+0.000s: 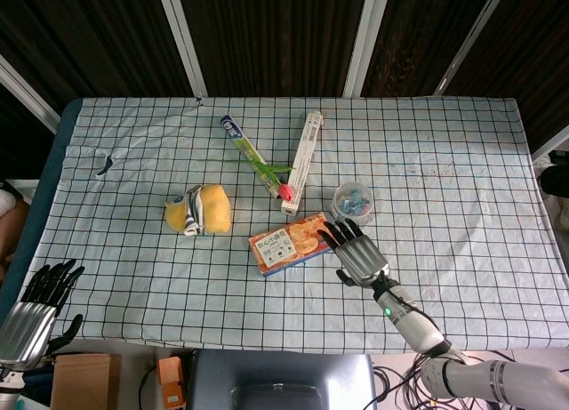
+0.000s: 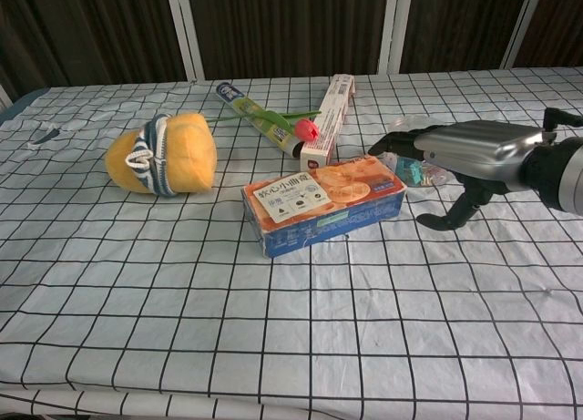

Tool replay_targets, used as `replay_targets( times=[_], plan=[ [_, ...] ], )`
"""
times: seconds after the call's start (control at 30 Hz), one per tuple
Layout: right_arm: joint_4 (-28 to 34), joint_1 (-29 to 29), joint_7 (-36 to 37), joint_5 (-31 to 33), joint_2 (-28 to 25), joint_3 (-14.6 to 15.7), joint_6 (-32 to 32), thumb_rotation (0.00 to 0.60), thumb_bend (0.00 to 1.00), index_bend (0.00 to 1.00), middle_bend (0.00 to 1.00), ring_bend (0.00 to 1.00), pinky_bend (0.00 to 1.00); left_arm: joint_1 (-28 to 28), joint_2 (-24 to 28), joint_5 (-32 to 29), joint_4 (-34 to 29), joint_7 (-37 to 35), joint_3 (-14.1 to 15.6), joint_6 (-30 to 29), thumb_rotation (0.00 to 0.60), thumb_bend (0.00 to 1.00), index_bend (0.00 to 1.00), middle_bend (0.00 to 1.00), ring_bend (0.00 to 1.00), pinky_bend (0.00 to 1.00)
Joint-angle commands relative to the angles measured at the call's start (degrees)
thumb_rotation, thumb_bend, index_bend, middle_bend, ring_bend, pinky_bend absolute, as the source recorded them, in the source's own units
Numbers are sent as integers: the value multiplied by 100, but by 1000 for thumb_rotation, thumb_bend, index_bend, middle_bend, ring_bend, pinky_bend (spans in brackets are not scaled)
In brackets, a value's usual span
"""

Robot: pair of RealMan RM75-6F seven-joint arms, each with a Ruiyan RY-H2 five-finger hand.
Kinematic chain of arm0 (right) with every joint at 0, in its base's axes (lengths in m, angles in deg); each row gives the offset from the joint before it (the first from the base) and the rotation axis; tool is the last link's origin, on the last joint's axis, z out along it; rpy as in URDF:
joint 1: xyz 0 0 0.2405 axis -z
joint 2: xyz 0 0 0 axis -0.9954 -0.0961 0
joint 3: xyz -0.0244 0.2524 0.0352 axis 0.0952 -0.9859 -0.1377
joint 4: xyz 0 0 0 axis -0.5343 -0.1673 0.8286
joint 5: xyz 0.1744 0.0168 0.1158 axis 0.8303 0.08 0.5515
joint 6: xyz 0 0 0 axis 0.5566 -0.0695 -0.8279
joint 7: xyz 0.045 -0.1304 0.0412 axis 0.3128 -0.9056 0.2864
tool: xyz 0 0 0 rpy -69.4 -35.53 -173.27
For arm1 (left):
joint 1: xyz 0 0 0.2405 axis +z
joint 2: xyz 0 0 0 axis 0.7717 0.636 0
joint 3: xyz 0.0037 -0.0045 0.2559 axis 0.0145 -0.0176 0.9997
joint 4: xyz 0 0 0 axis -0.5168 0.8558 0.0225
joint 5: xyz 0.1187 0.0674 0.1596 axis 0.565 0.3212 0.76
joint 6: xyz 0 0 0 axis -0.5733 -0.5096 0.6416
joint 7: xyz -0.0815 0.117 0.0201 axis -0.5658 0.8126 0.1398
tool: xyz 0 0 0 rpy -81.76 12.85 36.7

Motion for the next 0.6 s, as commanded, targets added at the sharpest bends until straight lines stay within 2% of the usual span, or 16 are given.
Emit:
replay_targets(
  times=[0.03,0.23,0.27,0.3,0.33,0.37,0.4,0.43,0.47,0.5,0.6],
  plan=[
    [-8,-33,35,35,-26,55,7,600,304,0,0,0,0,-16,-6,-16,-5,16,-3,27,600,424,0,0,0,0],
    [-43,-130,86,-49,-22,145,71,600,304,0,4,1,7,-39,16,-66,-29,-2,-26,59,600,423,0,0,0,0],
    [-48,-141,101,-109,-14,152,104,600,304,0,45,40,64,-42,19,-71,-30,-8,-30,60,600,423,0,0,0,0],
    [-62,-148,114,-189,-4,161,152,600,304,0,125,129,170,-44,19,-81,-28,-13,-36,62,600,424,0,0,0,0],
    [-75,-154,118,-278,5,185,206,600,304,0,286,316,372,-45,22,-99,-27,-16,-38,73,600,424,0,0,0,0],
    [-69,-155,112,-304,3,207,229,600,304,0,414,473,530,-45,27,-109,-28,-21,-34,84,600,425,0,0,0,0],
    [-55,-157,86,-298,-2,229,246,600,304,0,601,698,749,-45,32,-117,-31,-28,-32,89,600,424,0,0,0,0],
    [-34,-166,14,-279,-8,259,270,600,304,0,750,866,901,-40,36,-124,-32,-30,-33,85,600,424,0,0,0,0],
    [-12,-173,-50,-256,-10,281,292,600,304,0,848,957,977,-35,38,-124,-33,-28,-32,75,600,424,0,0,0,0],
    [14,-178,-110,-220,-6,297,315,600,304,0,895,985,995,-30,39,-116,-35,-28,-29,62,600,424,0,0,0,0],
    [137,-224,-307,40,-17,334,308,600,305,0,983,1000,1000,-10,32,-91,-29,-23,-20,19,600,423,0,0,0,0]
  ],
)
